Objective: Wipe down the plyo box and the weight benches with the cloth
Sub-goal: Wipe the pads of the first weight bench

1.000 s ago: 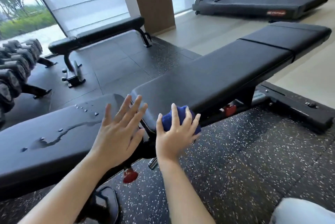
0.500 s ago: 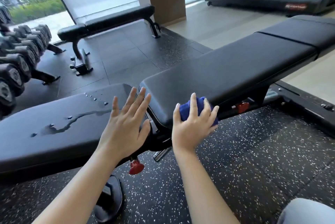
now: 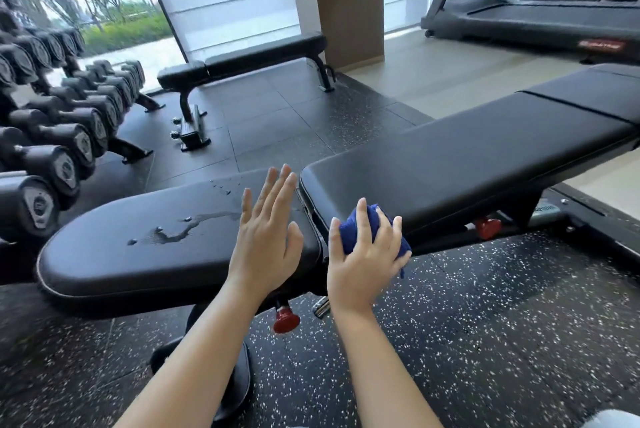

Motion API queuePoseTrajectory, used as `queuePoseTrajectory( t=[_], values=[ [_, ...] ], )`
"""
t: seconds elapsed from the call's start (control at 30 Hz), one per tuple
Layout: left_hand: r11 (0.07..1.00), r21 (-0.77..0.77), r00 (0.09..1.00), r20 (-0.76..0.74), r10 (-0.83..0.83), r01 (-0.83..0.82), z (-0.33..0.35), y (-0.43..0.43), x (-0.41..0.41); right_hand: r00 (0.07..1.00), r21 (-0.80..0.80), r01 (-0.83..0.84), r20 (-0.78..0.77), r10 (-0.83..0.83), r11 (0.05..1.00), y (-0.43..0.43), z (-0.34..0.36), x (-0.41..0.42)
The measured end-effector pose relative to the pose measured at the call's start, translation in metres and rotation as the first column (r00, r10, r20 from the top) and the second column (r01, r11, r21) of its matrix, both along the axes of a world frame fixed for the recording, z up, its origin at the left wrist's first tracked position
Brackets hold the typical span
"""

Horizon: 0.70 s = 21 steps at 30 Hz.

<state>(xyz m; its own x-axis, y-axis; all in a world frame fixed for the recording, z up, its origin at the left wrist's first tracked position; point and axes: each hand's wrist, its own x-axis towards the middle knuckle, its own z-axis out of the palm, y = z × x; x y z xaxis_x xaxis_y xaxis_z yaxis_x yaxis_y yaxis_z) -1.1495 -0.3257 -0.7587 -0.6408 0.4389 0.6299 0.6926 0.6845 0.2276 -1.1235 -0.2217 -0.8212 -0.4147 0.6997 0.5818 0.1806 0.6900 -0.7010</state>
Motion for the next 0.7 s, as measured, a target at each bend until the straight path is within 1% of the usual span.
queuePoseTrajectory(
  t=[0.07, 0.1, 0.2, 0.23, 0.27, 0.3, 0.33, 0.37, 0.4, 0.43, 0.5, 0.53, 0.57, 0.63, 0.7],
  values=[
    [0.988, 0.151, 0.999, 0.043, -0.005, -0.002, 0.002, -0.001, 0.0, 0.998, -0.008, -0.046, -0.034, 0.046, 0.999, -0.001, 0.01, -0.001],
    [0.979, 0.203, 0.998, 0.064, -0.004, -0.01, 0.003, -0.002, -0.001, 0.995, -0.012, -0.083, -0.047, 0.083, 0.996, -0.002, 0.016, -0.002],
    [0.97, 0.242, 0.997, 0.075, 0.015, -0.032, 0.006, -0.004, 0.002, 0.965, -0.022, -0.255, -0.069, 0.253, 0.967, -0.01, 0.033, -0.004],
    [0.969, 0.237, 0.994, 0.095, 0.046, -0.068, 0.008, -0.005, 0.003, 0.944, -0.01, -0.322, -0.082, 0.32, 0.947, -0.011, 0.041, -0.007],
    [0.969, 0.217, 0.988, 0.122, 0.094, -0.119, 0.011, -0.01, 0.004, 0.915, 0.017, -0.391, -0.097, 0.391, 0.92, -0.011, 0.048, -0.011],
    [0.971, 0.155, 0.979, 0.123, 0.162, -0.18, 0.013, -0.018, 0.004, 0.879, 0.053, -0.462, -0.108, 0.465, 0.886, -0.012, 0.055, -0.015],
    [0.97, 0.05, 0.969, 0.073, 0.235, -0.239, 0.012, -0.031, 0.003, 0.835, 0.083, -0.535, -0.1, 0.541, 0.841, -0.013, 0.06, -0.019],
    [0.951, -0.085, 0.955, -0.001, 0.297, -0.296, 0.011, -0.047, 0.002, 0.785, 0.104, -0.609, -0.061, 0.616, 0.786, -0.014, 0.063, -0.023],
    [0.912, -0.204, 0.935, -0.066, 0.349, -0.355, 0.01, -0.062, 0.002, 0.731, 0.12, -0.679, 0.02, 0.682, 0.724, -0.017, 0.065, -0.026],
    [0.866, -0.282, 0.91, -0.102, 0.402, -0.414, 0.009, -0.075, 0.003, 0.675, 0.145, -0.738, 0.141, 0.725, 0.659, -0.02, 0.064, -0.029],
    [0.804, -0.355, 0.877, -0.124, 0.464, -0.476, 0.009, -0.085, 0.006, 0.599, 0.232, -0.799, 0.388, 0.701, 0.554, -0.023, 0.058, -0.031],
    [0.786, -0.387, 0.873, -0.13, 0.47, -0.481, 0.009, -0.084, 0.007, 0.568, 0.238, -0.818, 0.476, 0.671, 0.524, -0.021, 0.056, -0.03],
    [0.777, -0.408, 0.873, -0.132, 0.47, -0.48, 0.01, -0.081, 0.007, 0.533, 0.205, -0.835, 0.534, 0.656, 0.511, -0.019, 0.056, -0.03],
    [0.766, -0.423, 0.869, -0.133, 0.476, -0.484, 0.011, -0.079, 0.006, 0.475, 0.124, -0.857, 0.565, 0.675, 0.499, -0.011, 0.057, -0.028],
    [0.754, -0.433, 0.862, -0.129, 0.49, -0.493, 0.011, -0.08, 0.005, 0.418, 0.078, -0.884, 0.574, 0.704, 0.46, -0.006, 0.06, -0.028]
  ],
)
